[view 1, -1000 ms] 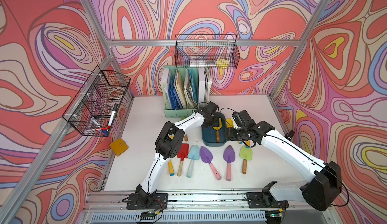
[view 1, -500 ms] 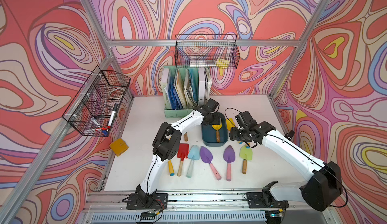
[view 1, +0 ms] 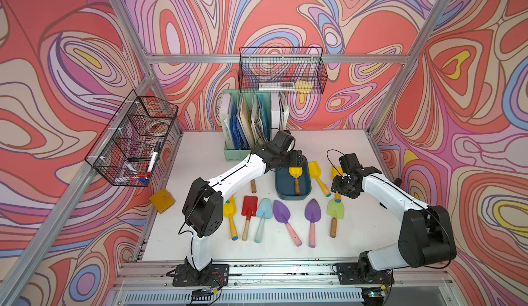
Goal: Put the shovel into the storage box
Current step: Pick up the shovel from the center of the board.
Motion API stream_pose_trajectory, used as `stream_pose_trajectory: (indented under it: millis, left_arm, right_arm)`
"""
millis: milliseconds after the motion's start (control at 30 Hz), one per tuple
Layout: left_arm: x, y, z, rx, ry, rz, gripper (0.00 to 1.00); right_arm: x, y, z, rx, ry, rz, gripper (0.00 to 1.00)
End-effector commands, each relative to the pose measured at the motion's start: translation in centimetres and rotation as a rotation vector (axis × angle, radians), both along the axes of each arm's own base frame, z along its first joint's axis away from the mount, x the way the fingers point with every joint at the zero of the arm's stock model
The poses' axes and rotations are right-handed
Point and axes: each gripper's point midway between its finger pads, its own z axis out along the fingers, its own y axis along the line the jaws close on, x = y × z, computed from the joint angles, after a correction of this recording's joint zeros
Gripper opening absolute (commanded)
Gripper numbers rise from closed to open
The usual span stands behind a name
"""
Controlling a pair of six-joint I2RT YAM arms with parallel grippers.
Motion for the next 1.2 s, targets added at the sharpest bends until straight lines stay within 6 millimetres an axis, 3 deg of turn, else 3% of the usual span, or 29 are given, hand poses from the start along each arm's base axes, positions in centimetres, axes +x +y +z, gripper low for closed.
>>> stream_pose_trajectory:
  millis: [0, 200, 500, 767, 933, 1167]
  left_arm:
    - [-1.0, -0.7, 0.4, -0.034, 0.001, -0.028, 0.79]
    - [-1.7, -1.5, -1.2, -0.066, 0.04, -0.036, 0.79]
    - [-2.1, -2.2, -0.9, -0.075, 0.034, -0.044, 0.79]
    - [-2.3, -2.3, -1.0, -0.08, 0.051, -0.045, 0.79]
    - [-2.3, -2.8, -0.8, -0.092, 0.06, -0.053, 0.79]
    - [-2.6, -4.0, -0.9, -0.117, 0.088, -0.084, 0.79]
  right_arm:
    - [1.3, -0.6, -1.2, -0.014, -0.004, 0.009, 0.56]
    - [2.9, -1.3, -2.9, -0.049, 0.023, 0.011, 0.49]
    - [3.7, -1.0, -5.6, -0.031, 0.049, 0.013, 0.35]
    - [3.6, -0.9, -6.1, -0.02, 0.046, 0.004, 0.21]
    - [3.5, -1.0, -5.9, -0.028, 0.047, 0.007, 0.0]
    - [3.8, -1.3, -2.5, -0.052, -0.009, 0.047, 0.0]
